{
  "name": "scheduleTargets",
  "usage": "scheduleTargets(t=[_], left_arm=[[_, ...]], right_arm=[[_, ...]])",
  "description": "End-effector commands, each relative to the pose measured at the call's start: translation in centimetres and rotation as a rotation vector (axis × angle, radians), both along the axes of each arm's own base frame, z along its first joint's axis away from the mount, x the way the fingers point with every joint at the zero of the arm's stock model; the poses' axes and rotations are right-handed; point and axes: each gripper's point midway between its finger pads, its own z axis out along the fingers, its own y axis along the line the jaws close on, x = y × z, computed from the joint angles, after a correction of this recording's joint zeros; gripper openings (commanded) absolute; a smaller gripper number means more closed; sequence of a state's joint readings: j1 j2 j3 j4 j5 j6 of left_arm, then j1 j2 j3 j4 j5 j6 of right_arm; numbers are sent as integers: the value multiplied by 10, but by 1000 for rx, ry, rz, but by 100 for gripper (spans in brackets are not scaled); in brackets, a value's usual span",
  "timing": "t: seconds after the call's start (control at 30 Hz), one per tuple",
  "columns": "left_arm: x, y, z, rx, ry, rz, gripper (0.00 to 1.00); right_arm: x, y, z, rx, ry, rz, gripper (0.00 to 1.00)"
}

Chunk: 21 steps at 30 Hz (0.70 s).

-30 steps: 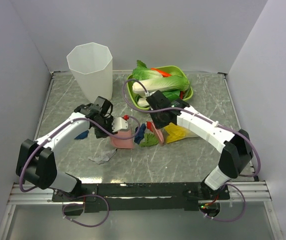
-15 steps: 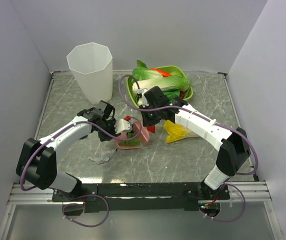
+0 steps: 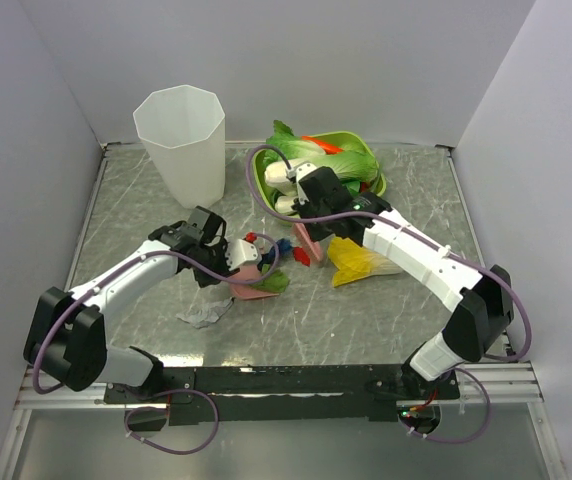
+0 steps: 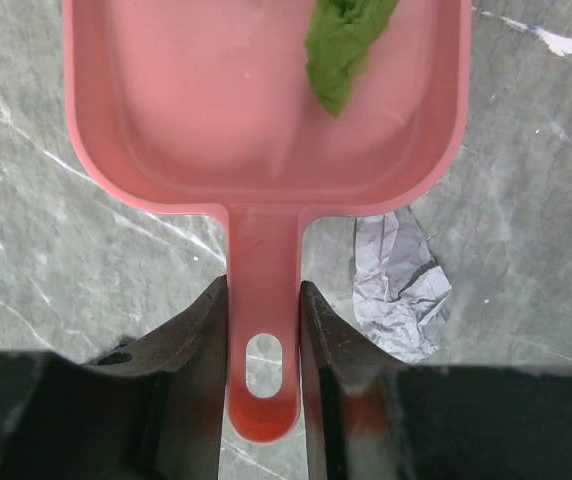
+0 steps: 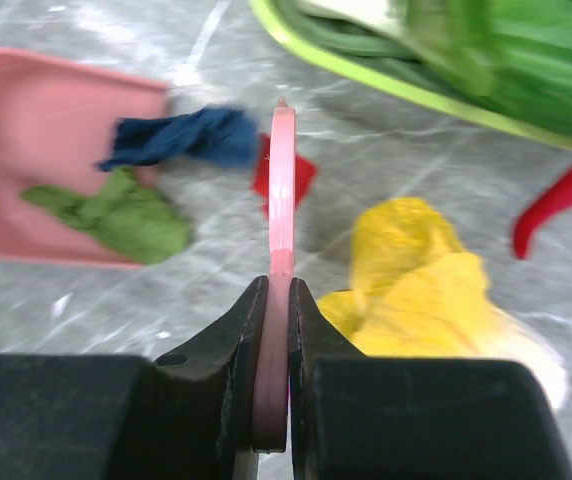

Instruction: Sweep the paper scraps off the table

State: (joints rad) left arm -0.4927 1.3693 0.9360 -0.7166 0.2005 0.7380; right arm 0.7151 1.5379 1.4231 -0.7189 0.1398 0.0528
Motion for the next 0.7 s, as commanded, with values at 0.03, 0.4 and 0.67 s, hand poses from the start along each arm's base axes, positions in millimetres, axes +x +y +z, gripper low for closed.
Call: scheduleTargets(t=[0.03,0.4,0.67], left_arm=[[1,4,6,14,-23,15,1],[18,-3,2,23,-33,21,1],[25,-12,4,-3,-37,5,1]], right_arm=[[24,-12,9,-72,-96,-57,0],[21,34,-21,-3,29,52,0],[-28,99,12,358,212,300,0]])
